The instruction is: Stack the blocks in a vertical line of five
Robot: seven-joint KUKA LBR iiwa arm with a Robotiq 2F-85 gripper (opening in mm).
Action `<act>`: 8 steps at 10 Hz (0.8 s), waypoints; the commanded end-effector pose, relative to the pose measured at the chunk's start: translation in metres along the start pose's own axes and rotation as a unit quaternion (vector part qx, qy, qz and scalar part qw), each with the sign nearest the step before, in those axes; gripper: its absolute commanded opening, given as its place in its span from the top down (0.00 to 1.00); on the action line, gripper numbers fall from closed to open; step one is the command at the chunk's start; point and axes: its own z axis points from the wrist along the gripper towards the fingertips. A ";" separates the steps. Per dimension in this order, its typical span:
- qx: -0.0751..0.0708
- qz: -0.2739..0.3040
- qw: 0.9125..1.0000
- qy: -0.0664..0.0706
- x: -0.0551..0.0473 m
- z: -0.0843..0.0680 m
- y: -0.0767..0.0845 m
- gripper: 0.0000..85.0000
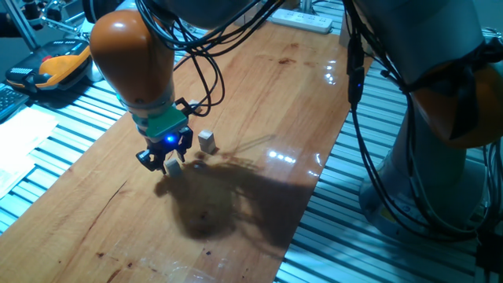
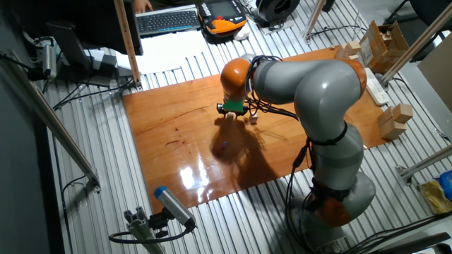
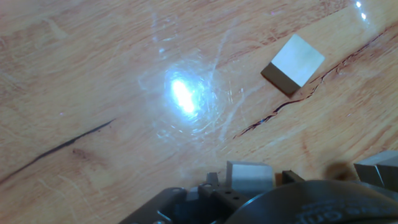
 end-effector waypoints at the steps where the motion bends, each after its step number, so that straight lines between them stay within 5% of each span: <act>1: -0.004 0.003 1.000 0.004 0.000 0.000 0.000 0.40; 8: -0.012 0.008 0.999 0.030 0.001 0.001 0.000 0.40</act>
